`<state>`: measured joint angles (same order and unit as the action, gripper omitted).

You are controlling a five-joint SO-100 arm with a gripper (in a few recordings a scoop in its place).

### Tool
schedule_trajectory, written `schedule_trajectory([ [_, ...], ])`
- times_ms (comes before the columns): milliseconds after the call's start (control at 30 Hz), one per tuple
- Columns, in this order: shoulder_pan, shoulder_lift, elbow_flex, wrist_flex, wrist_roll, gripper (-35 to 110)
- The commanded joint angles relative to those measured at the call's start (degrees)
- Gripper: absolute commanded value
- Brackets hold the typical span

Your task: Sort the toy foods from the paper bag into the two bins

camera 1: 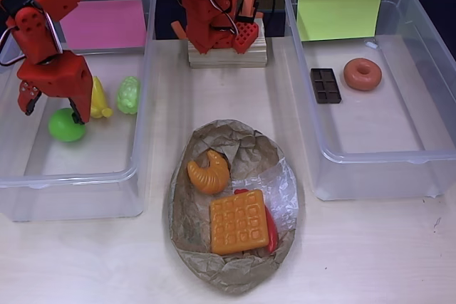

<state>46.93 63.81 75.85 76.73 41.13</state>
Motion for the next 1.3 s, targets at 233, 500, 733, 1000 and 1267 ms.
schedule_trajectory([
  [233,-0.1,28.2,13.4,-2.1,-6.1,44],
  [500,-18.5,48.3,20.0,-4.0,-5.5,41],
  [733,-39.9,49.1,21.5,-6.0,-3.4,39],
  [1000,-52.4,35.7,23.0,-6.2,-4.5,40],
  [1267,-54.8,22.0,24.3,-10.5,-2.9,41],
])
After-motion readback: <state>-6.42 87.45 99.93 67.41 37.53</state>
